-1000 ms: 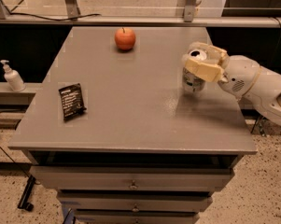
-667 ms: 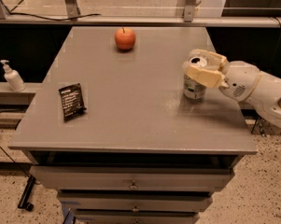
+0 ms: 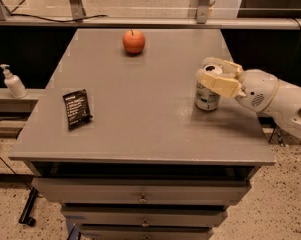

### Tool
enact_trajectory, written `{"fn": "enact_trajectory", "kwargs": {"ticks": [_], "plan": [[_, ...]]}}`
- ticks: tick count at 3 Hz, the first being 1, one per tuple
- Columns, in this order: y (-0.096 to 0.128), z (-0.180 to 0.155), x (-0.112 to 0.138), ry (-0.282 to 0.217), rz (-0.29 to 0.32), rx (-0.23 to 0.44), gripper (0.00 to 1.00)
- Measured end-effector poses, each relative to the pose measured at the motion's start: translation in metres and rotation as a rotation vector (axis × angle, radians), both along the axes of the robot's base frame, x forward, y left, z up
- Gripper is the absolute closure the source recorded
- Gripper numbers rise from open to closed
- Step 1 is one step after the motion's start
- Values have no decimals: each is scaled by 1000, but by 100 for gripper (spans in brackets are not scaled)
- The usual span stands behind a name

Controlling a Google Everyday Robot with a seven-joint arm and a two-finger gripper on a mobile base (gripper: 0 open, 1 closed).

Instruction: Place 7up can upright

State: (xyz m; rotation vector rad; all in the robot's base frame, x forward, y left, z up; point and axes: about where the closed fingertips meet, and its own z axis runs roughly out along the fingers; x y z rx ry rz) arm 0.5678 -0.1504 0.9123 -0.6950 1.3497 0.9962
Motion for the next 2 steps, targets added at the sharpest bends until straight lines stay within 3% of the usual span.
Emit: {"fn": "enact_trajectory", "kwargs": {"ticks": [2], "plan": [[0,4,0,0,0,0,36]]}}
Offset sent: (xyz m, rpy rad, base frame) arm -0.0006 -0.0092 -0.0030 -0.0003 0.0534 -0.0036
